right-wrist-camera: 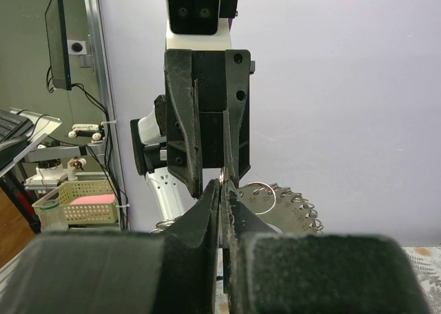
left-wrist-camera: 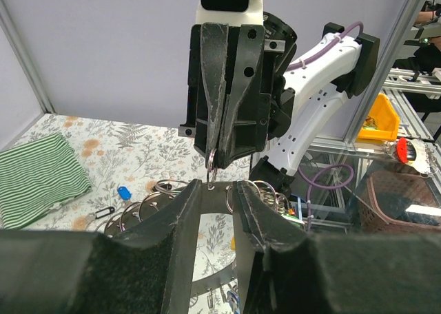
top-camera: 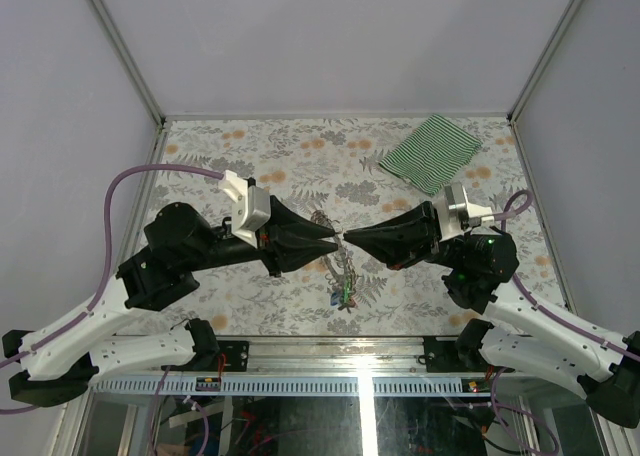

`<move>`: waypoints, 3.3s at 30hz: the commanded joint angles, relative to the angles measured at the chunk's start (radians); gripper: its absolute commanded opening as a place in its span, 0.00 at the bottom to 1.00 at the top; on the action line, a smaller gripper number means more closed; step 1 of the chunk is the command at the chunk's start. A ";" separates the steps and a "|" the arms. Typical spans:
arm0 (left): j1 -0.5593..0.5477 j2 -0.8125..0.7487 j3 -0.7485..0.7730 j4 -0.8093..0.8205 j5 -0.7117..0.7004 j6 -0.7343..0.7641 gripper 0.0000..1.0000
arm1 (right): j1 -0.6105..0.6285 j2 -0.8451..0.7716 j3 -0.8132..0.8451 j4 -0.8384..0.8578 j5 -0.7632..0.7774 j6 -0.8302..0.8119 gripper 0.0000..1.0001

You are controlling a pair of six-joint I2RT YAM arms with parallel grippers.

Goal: Put the keys on the keyring

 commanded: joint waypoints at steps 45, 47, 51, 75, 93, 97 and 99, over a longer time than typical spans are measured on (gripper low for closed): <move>-0.003 0.013 0.010 0.091 0.029 -0.009 0.23 | 0.004 -0.018 0.015 0.061 0.013 -0.023 0.00; -0.003 0.014 0.010 0.091 0.028 -0.009 0.22 | 0.005 -0.019 0.016 0.060 0.010 -0.024 0.00; -0.003 0.017 0.010 0.092 0.029 -0.009 0.20 | 0.004 -0.017 0.017 0.055 0.006 -0.026 0.00; -0.004 0.037 0.058 -0.001 0.027 0.009 0.00 | 0.003 -0.069 0.036 -0.129 -0.006 -0.132 0.08; -0.004 0.303 0.448 -0.720 -0.023 0.184 0.00 | 0.005 -0.124 0.259 -0.966 -0.012 -0.558 0.31; -0.003 0.402 0.564 -0.884 -0.082 0.234 0.00 | 0.005 -0.108 0.258 -1.020 -0.015 -0.580 0.32; -0.007 0.438 0.599 -0.944 -0.116 0.251 0.00 | 0.005 -0.106 0.241 -1.018 -0.014 -0.577 0.32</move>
